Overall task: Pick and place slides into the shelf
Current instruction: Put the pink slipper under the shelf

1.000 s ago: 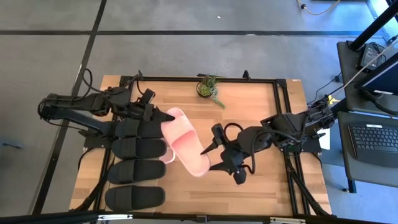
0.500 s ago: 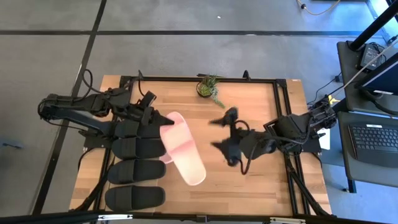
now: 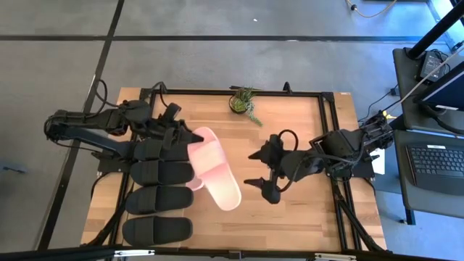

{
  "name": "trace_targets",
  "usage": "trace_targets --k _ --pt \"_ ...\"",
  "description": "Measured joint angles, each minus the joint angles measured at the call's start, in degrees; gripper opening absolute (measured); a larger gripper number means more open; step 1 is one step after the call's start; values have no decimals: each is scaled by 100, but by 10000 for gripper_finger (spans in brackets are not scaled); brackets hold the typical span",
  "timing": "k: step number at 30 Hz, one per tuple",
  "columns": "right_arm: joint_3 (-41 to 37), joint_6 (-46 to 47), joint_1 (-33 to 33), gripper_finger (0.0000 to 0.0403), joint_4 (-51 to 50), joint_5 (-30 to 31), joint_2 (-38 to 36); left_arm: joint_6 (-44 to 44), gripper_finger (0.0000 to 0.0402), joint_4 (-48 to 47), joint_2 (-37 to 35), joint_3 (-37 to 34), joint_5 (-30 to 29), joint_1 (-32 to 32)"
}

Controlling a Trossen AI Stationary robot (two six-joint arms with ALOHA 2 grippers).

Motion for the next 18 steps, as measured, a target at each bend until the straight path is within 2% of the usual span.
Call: trace_targets --k 7,11,18 --pt "4 1292 142 367 181 -42 108 939 31 328 0 0 47 121" --pt "4 1930 134 367 145 -54 294 1006 31 496 -26 0 384 274" --pt "4 2027 157 367 403 -32 608 1178 30 460 -44 0 991 650"
